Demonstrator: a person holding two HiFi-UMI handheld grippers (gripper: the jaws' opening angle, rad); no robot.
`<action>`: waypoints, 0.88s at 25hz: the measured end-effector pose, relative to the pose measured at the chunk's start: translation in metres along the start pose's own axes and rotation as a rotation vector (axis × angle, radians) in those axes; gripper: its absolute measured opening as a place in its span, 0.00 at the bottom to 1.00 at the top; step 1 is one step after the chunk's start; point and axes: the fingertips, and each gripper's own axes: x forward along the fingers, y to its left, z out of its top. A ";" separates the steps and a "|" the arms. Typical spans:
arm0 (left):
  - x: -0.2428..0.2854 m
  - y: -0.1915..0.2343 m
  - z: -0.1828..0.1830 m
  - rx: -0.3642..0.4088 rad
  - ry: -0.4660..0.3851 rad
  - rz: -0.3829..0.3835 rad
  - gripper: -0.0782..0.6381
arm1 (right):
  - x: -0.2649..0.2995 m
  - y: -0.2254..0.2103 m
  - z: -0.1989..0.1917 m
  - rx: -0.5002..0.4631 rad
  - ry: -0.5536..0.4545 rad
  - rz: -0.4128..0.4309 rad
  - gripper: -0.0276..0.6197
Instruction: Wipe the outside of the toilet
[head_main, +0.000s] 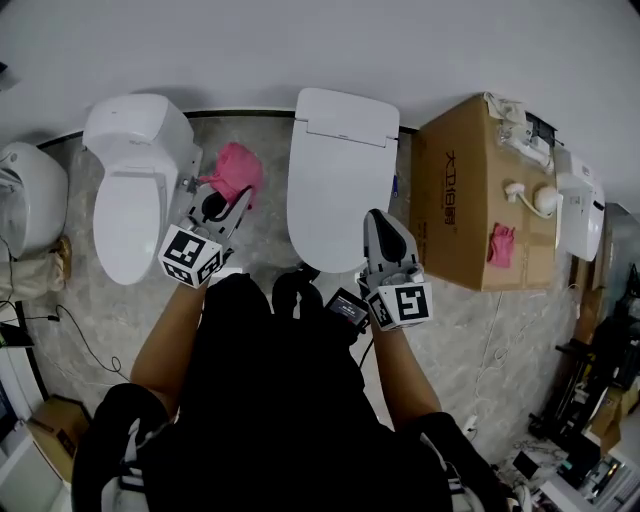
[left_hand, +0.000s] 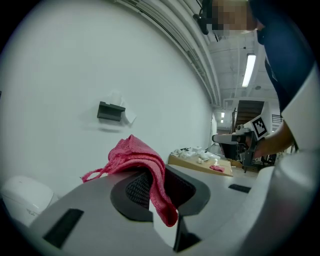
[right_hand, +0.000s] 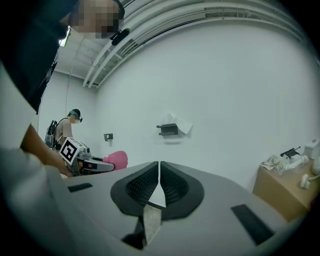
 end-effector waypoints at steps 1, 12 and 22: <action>0.009 0.008 0.000 0.003 0.005 0.009 0.20 | 0.012 -0.005 -0.001 -0.006 0.008 0.012 0.10; 0.129 0.125 -0.079 0.019 0.080 -0.092 0.20 | 0.153 -0.026 -0.054 0.016 0.104 -0.081 0.10; 0.233 0.207 -0.200 0.050 0.189 -0.174 0.20 | 0.273 -0.044 -0.156 0.137 0.177 -0.189 0.10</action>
